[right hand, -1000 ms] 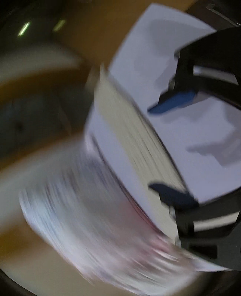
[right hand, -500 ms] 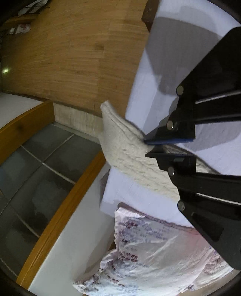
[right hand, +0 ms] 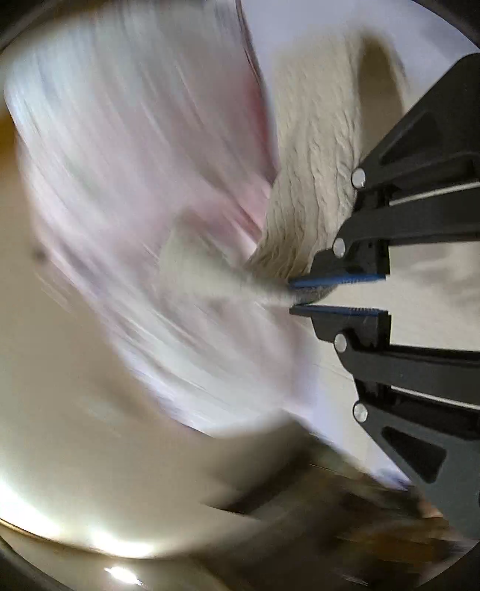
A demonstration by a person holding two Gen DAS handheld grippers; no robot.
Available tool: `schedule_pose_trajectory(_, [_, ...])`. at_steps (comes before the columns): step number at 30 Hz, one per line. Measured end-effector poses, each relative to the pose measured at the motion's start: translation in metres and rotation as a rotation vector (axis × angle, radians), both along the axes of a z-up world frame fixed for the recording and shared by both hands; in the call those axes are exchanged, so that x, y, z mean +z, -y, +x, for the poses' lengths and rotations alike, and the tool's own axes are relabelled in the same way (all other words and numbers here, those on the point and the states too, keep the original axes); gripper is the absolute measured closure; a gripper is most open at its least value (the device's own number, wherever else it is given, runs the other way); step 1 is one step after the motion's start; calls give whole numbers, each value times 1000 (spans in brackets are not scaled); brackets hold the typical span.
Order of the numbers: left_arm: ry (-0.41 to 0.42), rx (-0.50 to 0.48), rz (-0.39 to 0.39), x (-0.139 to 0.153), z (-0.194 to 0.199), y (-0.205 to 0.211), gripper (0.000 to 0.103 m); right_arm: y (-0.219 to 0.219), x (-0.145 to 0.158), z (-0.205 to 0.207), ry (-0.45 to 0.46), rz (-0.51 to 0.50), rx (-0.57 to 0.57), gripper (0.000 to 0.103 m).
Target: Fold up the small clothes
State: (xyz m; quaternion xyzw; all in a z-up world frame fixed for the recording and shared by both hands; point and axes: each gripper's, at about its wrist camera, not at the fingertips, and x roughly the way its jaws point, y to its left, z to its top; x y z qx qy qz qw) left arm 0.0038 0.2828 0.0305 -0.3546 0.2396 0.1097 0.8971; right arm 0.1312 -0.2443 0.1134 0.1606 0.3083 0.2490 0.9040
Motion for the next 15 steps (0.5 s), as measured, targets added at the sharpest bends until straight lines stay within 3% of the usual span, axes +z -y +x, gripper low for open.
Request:
schedule_pose_trajectory(2, [-4, 46, -75, -8, -2, -23, 24, -53, -24, 3, -79, -63, 116, 85])
schedule_pose_trajectory(4, [-6, 88, -143, -17, -4, -45, 26, -62, -29, -4, -80, -52, 125, 70])
schedule_pose_trajectory(6, [-28, 131, -178, -24, -2, -68, 28, -50, -21, -9, -43, -28, 75, 48])
schedule_pose_trajectory(8, [-51, 174, -197, -29, 3, -83, 29, -23, -11, -17, -13, -16, 12, 45])
schedule_pose_trajectory(15, [-63, 320, -273, -38, 14, -142, 52, 45, -19, -32, -36, -10, -141, 39])
